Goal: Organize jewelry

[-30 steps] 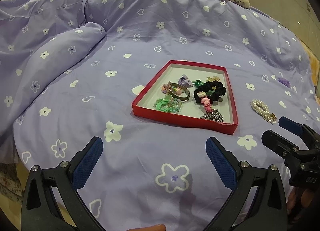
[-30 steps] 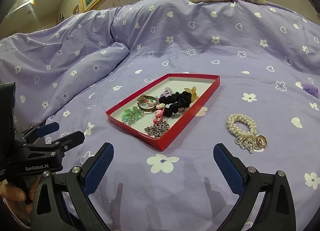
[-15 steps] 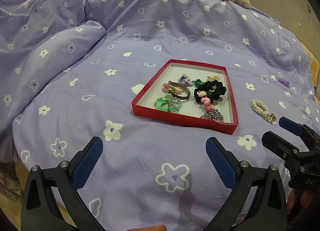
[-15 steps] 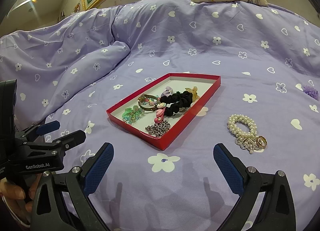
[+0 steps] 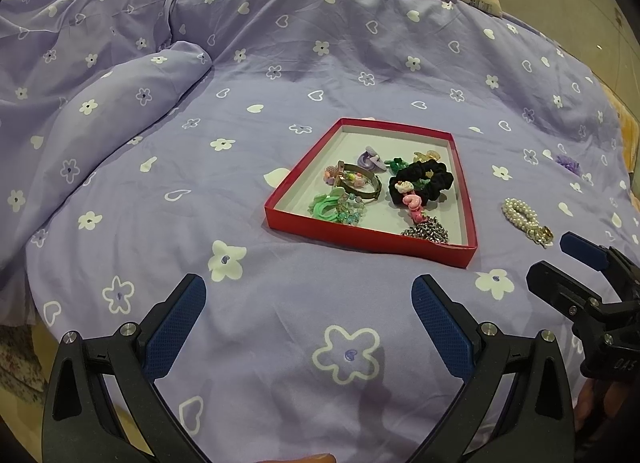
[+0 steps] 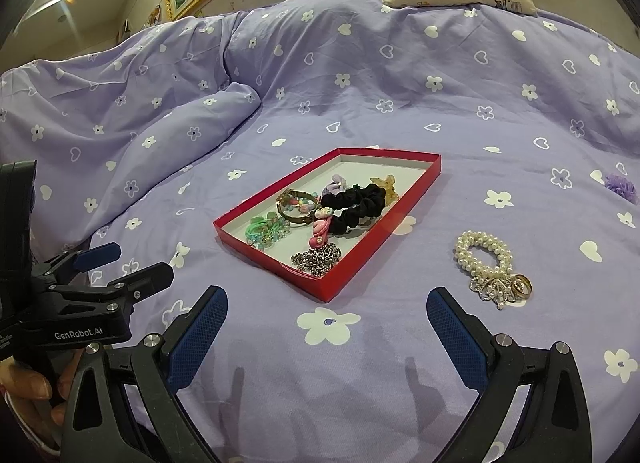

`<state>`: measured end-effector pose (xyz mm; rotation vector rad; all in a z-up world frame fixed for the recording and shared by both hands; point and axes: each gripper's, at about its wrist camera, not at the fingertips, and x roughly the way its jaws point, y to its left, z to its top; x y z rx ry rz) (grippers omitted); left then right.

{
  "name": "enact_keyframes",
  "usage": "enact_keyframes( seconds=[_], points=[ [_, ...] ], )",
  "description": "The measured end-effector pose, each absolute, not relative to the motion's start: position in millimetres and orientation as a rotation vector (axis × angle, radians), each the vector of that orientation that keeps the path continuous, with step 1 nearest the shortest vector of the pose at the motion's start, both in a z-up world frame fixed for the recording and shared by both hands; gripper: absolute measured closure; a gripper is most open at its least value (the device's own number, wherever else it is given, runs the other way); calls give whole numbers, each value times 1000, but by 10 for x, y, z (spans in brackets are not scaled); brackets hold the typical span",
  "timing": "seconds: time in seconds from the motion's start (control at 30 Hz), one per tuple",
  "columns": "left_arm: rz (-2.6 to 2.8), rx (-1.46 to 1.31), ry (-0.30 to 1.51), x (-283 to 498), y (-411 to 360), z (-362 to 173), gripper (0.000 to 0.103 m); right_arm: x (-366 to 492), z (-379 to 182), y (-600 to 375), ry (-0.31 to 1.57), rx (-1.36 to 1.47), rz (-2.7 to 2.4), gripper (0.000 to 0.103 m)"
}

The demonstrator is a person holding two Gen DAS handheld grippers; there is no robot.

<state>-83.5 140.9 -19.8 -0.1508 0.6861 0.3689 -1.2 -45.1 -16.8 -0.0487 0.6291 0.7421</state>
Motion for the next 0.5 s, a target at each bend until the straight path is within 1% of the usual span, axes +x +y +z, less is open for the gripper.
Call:
enact_keyframes(
  seconds=[0.5],
  points=[
    [365, -153, 688, -839, 1420, -204, 0, -31, -142, -453, 625, -54, 743, 2]
  ],
)
